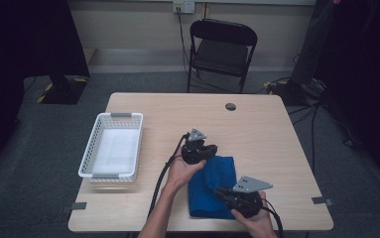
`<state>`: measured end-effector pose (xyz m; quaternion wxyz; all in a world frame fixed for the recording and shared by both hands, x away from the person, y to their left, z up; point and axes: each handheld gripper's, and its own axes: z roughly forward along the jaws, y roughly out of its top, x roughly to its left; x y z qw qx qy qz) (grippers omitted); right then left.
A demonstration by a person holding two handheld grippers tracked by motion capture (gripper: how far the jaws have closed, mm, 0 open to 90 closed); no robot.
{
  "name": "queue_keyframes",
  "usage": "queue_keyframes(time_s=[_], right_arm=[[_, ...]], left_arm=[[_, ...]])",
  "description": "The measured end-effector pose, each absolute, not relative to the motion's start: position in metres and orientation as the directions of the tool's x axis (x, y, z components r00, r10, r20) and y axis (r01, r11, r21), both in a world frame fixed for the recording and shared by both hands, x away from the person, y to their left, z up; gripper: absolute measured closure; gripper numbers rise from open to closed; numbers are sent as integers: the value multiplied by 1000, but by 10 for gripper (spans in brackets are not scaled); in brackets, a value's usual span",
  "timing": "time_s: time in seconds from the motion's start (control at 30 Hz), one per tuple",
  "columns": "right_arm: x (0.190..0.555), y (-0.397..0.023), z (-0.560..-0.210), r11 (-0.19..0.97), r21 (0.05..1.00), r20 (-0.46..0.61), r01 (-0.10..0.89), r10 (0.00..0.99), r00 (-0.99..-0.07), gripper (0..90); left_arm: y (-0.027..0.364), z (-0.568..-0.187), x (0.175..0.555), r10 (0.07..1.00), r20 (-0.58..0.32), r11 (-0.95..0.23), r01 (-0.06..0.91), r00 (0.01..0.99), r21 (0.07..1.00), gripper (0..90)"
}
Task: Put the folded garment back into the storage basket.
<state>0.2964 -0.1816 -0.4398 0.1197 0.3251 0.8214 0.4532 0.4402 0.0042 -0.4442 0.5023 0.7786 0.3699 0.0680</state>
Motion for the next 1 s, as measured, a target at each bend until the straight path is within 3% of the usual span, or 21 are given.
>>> queue_keyframes(time_s=[0.33,0.47,0.77,0.9,1.0], right_arm=[[293,-191,-468,409,787,105,461,649,-753,822],[294,-194,-471,412,780,105,470,655,-748,818],[295,-199,-478,423,760,110,493,665,-739,795],[295,-200,-479,424,754,117,501,664,-739,740],[296,-201,-479,426,751,111,505,672,-732,647]], left_arm=[[-9,-472,438,633,-294,-241,544,716,804,846],[-15,-473,437,635,-251,-271,515,730,813,843],[-24,-487,438,623,-272,-283,535,734,796,827],[-26,-487,437,625,-291,-283,557,724,781,775],[-29,-476,433,627,-240,-312,522,741,794,694]])
